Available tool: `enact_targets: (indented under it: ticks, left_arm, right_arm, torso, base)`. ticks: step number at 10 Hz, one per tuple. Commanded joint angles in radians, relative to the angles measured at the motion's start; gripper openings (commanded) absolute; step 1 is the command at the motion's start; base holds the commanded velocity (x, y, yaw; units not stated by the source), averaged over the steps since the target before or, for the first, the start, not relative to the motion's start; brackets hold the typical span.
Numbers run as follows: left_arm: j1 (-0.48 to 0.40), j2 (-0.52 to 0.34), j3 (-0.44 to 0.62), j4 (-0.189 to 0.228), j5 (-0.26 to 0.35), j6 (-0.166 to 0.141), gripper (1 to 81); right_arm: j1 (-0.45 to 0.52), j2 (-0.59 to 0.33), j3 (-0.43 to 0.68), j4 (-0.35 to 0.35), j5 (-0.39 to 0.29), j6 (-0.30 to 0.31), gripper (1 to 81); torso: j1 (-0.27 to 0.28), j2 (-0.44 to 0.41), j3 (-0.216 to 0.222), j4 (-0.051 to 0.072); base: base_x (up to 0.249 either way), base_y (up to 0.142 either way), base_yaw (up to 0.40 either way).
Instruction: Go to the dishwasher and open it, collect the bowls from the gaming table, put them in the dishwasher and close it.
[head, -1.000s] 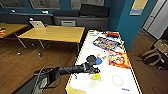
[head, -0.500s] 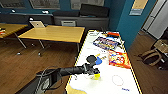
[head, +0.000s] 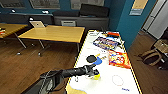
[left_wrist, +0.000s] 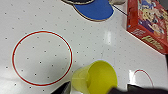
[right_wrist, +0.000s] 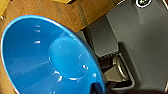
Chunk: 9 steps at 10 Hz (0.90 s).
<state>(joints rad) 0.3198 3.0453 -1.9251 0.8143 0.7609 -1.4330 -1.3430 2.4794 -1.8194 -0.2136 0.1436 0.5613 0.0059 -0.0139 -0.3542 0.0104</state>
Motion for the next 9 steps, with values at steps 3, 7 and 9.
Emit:
enact_targets:
  ticks: [3, 7, 9]
  left_arm:
    - [-0.123, 0.023, 0.018, 0.023, 0.026, 0.000, 81.1]
    - [-0.113, 0.027, 0.017, 0.025, 0.026, 0.006, 81.1]
    - [-0.112, 0.027, 0.017, 0.025, 0.026, 0.006, 81.1]
  right_arm:
    - [0.034, -0.018, 0.023, -0.038, -0.049, -0.004, 1.0]
    - [0.030, -0.015, 0.022, -0.047, -0.049, -0.004, 1.0]
    - [0.034, -0.014, 0.026, -0.050, -0.049, -0.004, 1.0]
  torso:
    - [0.000, 0.000, 0.000, 0.000]
    - [0.000, 0.000, 0.000, 0.000]
    - [0.000, 0.000, 0.000, 0.000]
  base:
    - [0.000, 0.000, 0.000]
    - [0.000, 0.000, 0.000]
    - [0.000, 0.000, 0.000]
